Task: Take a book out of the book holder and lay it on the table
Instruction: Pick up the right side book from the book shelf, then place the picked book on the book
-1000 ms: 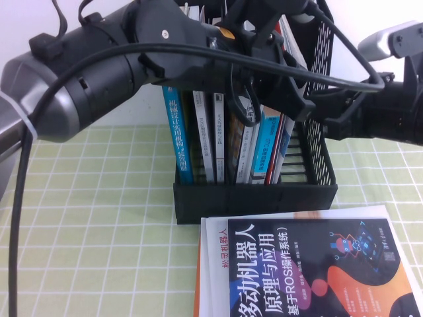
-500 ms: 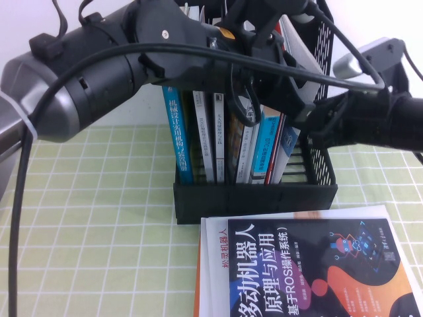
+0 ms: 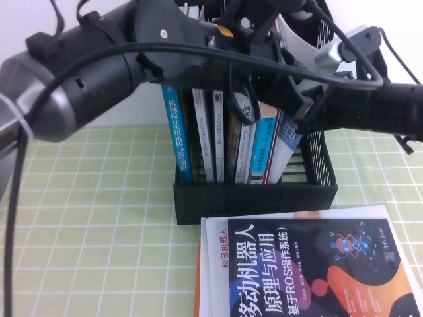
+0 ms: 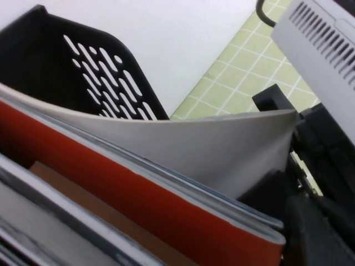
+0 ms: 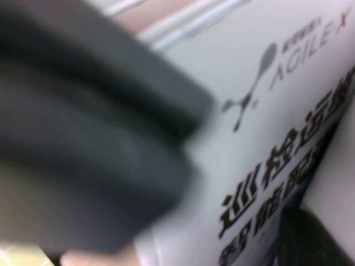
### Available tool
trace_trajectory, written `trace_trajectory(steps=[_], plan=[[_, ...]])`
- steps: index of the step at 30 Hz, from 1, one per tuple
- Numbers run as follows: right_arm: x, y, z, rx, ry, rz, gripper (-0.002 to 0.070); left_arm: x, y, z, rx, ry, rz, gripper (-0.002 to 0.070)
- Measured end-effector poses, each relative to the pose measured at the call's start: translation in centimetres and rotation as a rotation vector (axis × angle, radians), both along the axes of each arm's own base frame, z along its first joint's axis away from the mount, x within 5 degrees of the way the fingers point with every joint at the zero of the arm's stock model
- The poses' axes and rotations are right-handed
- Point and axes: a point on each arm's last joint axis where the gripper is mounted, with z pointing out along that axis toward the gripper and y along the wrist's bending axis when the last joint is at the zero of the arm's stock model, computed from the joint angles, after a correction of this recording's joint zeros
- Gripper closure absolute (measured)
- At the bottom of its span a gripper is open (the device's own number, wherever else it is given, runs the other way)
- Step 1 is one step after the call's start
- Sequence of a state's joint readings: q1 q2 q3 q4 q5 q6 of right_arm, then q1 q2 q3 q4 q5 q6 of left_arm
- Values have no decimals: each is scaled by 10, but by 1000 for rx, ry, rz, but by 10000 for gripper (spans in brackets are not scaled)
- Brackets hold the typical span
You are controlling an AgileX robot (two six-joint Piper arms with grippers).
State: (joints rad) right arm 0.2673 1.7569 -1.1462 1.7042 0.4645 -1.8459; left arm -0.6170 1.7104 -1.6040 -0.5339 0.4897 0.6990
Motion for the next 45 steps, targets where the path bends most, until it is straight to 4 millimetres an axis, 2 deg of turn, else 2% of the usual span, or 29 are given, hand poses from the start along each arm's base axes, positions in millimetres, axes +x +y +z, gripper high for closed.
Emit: trace_trajectory(steps=[4,6,11,14,18,23,26,28,34,38,45], plan=[[-5,-2,16,23,-23,-14,655,-10,13,20,-20,-9,55,678],[-12,-5,35,33,-71,-28,659,-17,29,38,-34,-31,103,678],[-41,-17,95,64,-232,-66,664,-31,62,64,-14,-52,168,678],[-66,-25,132,98,-332,-76,665,-40,76,73,-1,-31,184,678],[-112,-32,178,204,-439,-22,665,-58,90,86,23,-35,191,678],[-165,-34,212,346,-449,130,666,-86,111,109,24,-87,235,678],[-191,-34,217,356,-392,226,666,-110,132,126,5,-121,306,678],[-203,-32,214,325,-333,304,666,-128,145,136,-9,-127,350,678],[-218,-27,197,69,-168,541,666,-175,176,145,-22,-79,403,678],[-215,-24,187,-109,-106,632,666,-202,185,135,-61,-35,368,678],[-204,-11,161,-503,-112,565,666,-239,197,93,-105,66,313,678]])
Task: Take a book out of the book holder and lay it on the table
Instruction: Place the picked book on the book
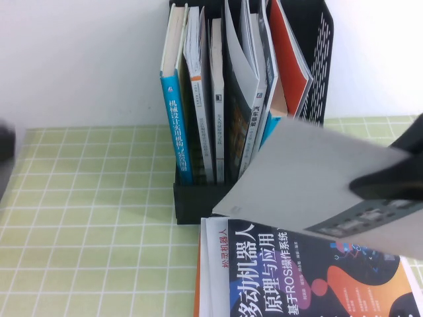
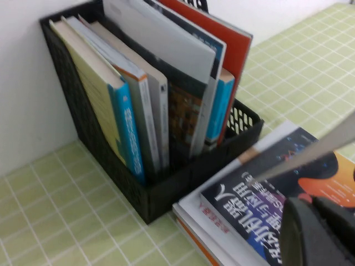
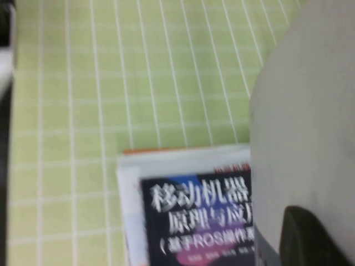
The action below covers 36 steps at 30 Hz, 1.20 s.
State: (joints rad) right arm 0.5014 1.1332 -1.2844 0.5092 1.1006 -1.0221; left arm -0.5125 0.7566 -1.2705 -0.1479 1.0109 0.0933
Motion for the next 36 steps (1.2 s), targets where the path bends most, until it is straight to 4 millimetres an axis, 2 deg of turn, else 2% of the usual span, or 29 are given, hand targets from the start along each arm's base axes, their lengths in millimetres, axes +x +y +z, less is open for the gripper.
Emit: trace_trajectory(steps=[4,9,16,25,29,31,36], plan=[[4,22,-15,-171,-82,-6,666,-13,6,-27,-20,60,10,678],[12,54,-36,-347,-191,-32,666,-21,11,-44,-50,84,31,678],[34,92,-81,-604,-273,-65,666,-34,18,-42,-91,48,40,678],[42,122,-130,-651,-102,-79,666,-36,20,-42,-94,40,44,678],[47,131,-146,-651,-73,-93,657,-36,20,-42,-92,44,44,677],[47,132,-151,-656,-46,-97,610,-36,20,-44,-79,55,45,678],[37,130,-163,-751,91,-23,398,-37,21,-45,-66,71,45,678]])
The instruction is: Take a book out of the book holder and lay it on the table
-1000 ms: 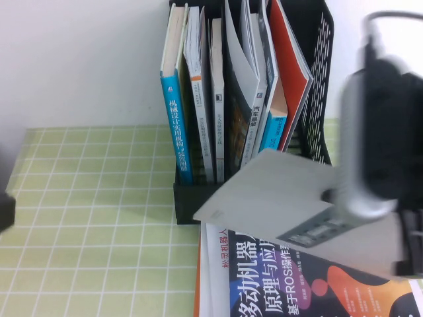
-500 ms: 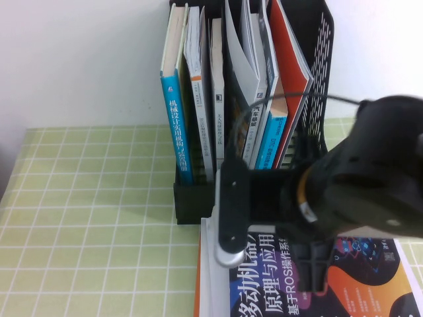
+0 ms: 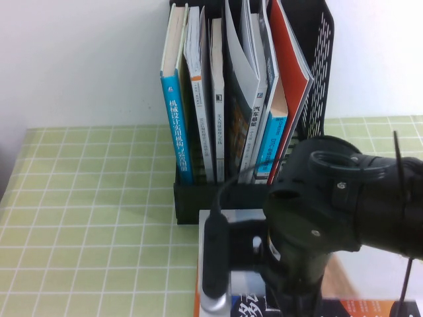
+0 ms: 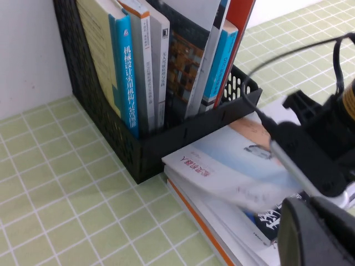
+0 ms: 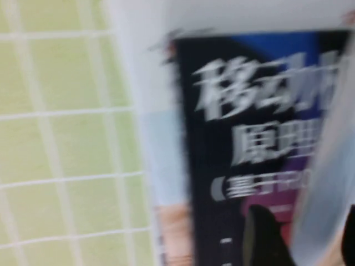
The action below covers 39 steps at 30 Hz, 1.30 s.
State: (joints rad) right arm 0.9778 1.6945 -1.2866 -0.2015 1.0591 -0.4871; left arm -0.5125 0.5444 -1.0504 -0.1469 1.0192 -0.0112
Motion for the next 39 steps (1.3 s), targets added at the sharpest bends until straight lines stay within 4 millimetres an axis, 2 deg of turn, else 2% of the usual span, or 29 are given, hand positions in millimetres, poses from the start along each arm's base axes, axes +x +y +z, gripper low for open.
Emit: trace_trajectory(steps=[4,10,12,16,21,26,29,31,34,36,39], plan=[[-10,1,-5,-7,127,4,343,0,0,0,4,-3,1,678],[-17,0,4,42,166,0,351,0,1,-1,12,3,2,678],[-20,-3,12,56,158,2,405,-1,0,-2,14,17,-3,678],[-30,-15,42,137,128,5,601,-8,-1,-4,-3,23,-59,677],[-49,-38,86,296,78,-31,664,-20,-1,-24,-28,50,-113,678],[-74,-73,133,493,-9,-78,672,-35,6,-59,-60,75,-99,678],[-90,-100,151,597,-80,-108,673,-46,12,-80,-110,42,-100,678],[-99,-122,155,655,-146,-156,673,-52,15,-92,-148,5,-100,678],[-113,-158,153,765,-246,-266,673,-59,19,-110,-205,-55,-91,678],[-125,-183,146,849,-309,-325,673,-56,18,-125,-235,-61,-73,678],[-137,-213,118,934,-402,-384,673,-42,13,-146,-263,-53,-40,677]])
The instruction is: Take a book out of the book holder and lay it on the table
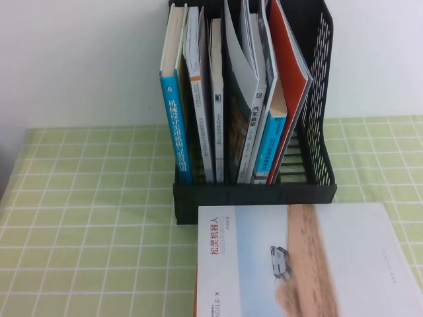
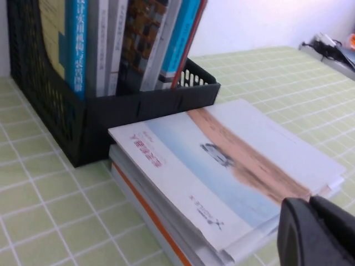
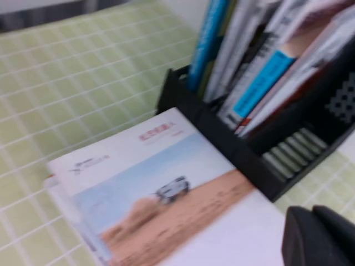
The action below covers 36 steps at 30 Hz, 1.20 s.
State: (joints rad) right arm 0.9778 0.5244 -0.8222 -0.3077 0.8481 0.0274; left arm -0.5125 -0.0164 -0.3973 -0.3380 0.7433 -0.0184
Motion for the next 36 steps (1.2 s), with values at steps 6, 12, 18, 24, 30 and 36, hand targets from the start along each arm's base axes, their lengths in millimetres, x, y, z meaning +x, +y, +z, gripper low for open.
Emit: trace_trajectory(steps=[6,12,18,24,30,36], plan=[[-12,-23,-56,104,-171,0,673,23,-4,-14,-79,-176,85,678],[-12,-20,-88,128,-154,9,673,26,-4,-16,-79,-226,103,678],[-10,-20,-89,114,-182,1,675,26,-4,-19,-60,-209,93,678],[-10,-20,-89,116,-184,1,675,26,-4,-19,-59,-208,93,677],[-10,-20,-89,116,-184,1,675,26,-4,-18,-51,-224,99,678],[-10,-20,-89,116,-184,1,675,30,0,-23,58,-262,156,678]])
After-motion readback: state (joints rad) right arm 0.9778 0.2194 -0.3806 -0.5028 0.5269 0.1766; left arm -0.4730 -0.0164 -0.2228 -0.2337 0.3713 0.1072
